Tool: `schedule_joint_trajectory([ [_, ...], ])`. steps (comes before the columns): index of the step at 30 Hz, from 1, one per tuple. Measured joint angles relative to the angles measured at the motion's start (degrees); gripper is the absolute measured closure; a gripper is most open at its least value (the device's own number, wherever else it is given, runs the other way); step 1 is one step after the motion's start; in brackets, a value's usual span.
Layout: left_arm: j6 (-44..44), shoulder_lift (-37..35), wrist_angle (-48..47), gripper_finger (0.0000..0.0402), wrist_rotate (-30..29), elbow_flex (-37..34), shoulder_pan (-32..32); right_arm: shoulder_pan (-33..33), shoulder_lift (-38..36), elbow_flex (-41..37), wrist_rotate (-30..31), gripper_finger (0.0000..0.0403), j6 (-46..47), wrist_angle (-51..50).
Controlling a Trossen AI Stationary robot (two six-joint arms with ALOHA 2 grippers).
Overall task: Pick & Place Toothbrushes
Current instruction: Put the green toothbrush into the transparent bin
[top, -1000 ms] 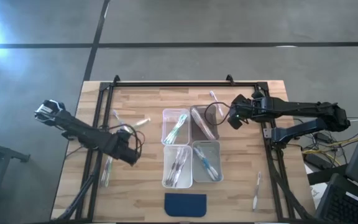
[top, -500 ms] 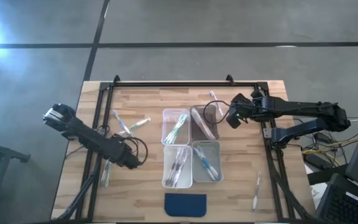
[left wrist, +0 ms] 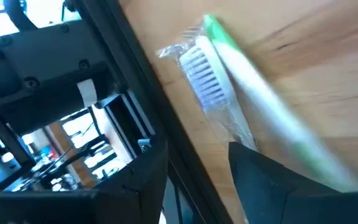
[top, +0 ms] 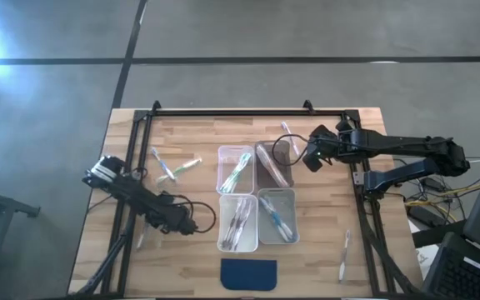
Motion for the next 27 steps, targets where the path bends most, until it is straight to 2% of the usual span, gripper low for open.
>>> schedule_joint_trajectory([
  [5,2.2,2.7,0.3,0.0223,-0.5,2.1,-0.6,0.0,0.0,0.0,-0.1,0.0324,0.1,0.0],
  [13,1.8,0.6,1.8,0.0224,-9.4,8.7,-1.0,0.0,0.0,0.0,-0.1,0.0311,0.1,0.2],
  [18,4.5,0.6,2.3,0.0225,-12.2,12.5,-1.0,0.0,0.0,-0.1,-0.2,0.0320,0.1,0.2],
  [27,7.0,0.6,-12.7,0.0225,-17.5,21.1,-0.9,0.0,0.0,-0.1,-0.6,0.0351,0.1,0.3],
])
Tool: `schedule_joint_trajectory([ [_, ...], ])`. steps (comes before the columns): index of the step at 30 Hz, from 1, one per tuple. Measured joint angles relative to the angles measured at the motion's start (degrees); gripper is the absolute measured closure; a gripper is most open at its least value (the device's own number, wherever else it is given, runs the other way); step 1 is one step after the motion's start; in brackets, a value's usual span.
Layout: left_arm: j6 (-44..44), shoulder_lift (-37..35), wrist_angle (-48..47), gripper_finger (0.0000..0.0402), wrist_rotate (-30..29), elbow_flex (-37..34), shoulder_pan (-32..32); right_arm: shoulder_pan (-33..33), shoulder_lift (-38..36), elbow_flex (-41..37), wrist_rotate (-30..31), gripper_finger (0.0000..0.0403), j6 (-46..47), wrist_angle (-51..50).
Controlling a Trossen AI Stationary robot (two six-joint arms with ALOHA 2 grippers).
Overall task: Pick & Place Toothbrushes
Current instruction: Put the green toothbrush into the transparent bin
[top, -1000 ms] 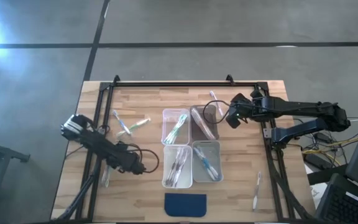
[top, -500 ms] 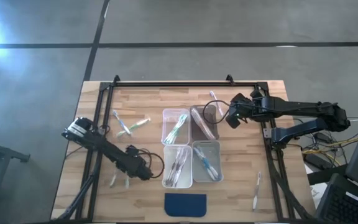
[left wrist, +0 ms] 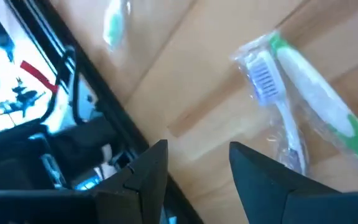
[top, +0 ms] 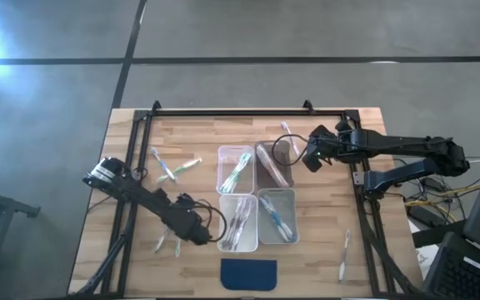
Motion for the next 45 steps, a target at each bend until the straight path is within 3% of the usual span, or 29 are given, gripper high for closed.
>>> schedule_joint_trajectory([
  [4,3.9,0.0,0.7,0.0225,-2.3,3.9,0.0,0.0,0.0,0.0,0.0,0.0358,0.0,0.0],
  [8,16.7,0.0,5.4,0.0225,-2.4,7.2,-0.2,0.0,0.0,0.0,-0.1,0.0358,0.0,0.0],
  [14,48.6,0.0,11.9,0.0225,-2.8,9.7,-0.3,0.0,0.0,0.0,-0.1,0.0343,0.0,0.0],
  [19,81.4,0.0,11.9,0.0225,0.5,8.9,-0.4,0.0,0.0,0.0,-1.5,0.0328,-0.2,0.0],
  [22,92.6,0.0,13.2,0.0225,2.4,7.7,-0.7,0.0,0.0,0.0,-2.0,0.0320,-0.2,-0.1],
  [32,99.2,-0.1,13.0,0.0225,4.0,5.6,-2.8,0.0,0.0,0.0,-2.9,0.0308,0.0,-0.1],
  [45,105.6,-0.1,22.3,0.0225,4.6,-1.2,-3.1,0.0,0.0,0.0,-3.0,0.0350,1.3,0.0],
])
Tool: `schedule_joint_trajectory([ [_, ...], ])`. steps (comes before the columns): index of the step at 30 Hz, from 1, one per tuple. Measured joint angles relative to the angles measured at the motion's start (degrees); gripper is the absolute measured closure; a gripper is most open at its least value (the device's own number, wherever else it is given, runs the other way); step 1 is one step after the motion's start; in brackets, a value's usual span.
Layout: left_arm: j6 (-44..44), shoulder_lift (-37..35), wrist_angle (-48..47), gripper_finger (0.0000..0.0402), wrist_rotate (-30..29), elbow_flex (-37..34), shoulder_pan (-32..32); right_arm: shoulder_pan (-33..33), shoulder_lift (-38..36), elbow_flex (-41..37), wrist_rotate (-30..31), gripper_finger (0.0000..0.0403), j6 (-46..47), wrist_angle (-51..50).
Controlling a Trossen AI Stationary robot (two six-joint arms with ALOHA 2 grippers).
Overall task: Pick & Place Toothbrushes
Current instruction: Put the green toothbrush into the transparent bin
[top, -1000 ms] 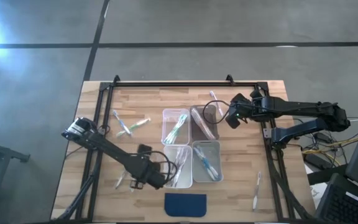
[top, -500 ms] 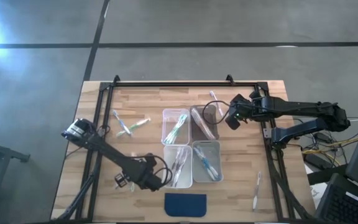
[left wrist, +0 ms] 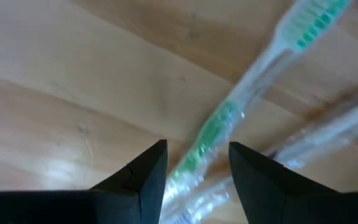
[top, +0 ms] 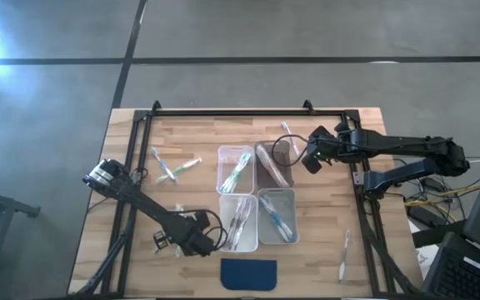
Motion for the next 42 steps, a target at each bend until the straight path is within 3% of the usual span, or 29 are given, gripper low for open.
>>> schedule_joint_trajectory([
  [14,5.5,-0.3,5.2,0.0231,-0.4,-5.3,0.0,0.0,0.0,0.0,0.0,0.0349,0.0,0.2],
  [31,6.4,-0.1,6.9,0.0363,-1.7,-4.6,0.1,0.0,0.0,0.0,0.0,0.0312,0.0,0.3],
  [42,8.5,0.0,6.9,0.0365,-4.7,-4.3,0.0,0.0,0.0,0.0,0.0,0.0331,0.0,0.4],
])
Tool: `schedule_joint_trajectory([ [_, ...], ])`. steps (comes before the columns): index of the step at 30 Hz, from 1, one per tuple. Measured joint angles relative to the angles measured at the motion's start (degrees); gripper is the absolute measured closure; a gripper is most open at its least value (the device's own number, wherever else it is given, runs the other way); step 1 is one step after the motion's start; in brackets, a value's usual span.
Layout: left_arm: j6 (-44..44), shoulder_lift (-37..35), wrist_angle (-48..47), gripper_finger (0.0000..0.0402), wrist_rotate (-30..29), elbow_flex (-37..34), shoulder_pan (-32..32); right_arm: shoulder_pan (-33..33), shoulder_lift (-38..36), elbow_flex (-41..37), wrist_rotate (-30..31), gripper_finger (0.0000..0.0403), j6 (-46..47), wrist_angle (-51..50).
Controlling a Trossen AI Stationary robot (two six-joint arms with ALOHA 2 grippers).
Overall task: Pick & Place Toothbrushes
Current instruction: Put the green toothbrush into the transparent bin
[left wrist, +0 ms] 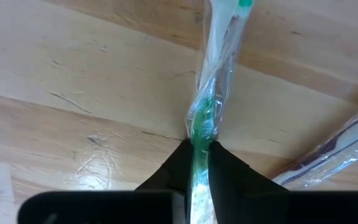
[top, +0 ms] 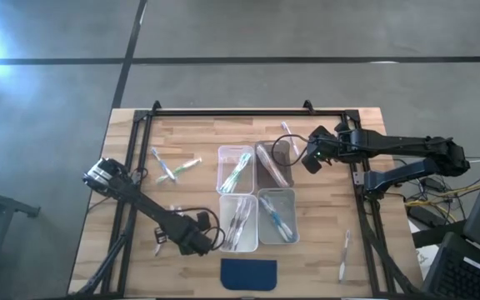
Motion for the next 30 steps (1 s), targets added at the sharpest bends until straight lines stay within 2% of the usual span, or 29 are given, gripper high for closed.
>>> schedule_joint_trajectory([
  [6,0.1,0.2,-0.6,0.0380,-5.0,2.8,0.1,0.0,0.0,0.0,0.0,0.0353,0.0,0.1],
  [11,-3.3,0.3,-2.3,0.0396,-9.8,5.8,0.0,0.0,0.0,0.0,0.0,0.0362,0.0,0.2],
  [17,-5.1,0.3,-12.1,0.0399,-14.5,10.1,-0.1,0.0,0.0,0.0,0.0,0.0361,0.0,0.3],
  [24,-11.4,0.2,-27.1,0.0400,-25.9,15.9,-0.2,0.0,0.0,0.0,0.0,0.0343,0.0,0.6],
  [30,-21.1,0.1,-31.8,0.0401,-37.6,20.0,-0.2,0.0,0.0,0.0,0.0,0.0327,0.0,0.7],
])
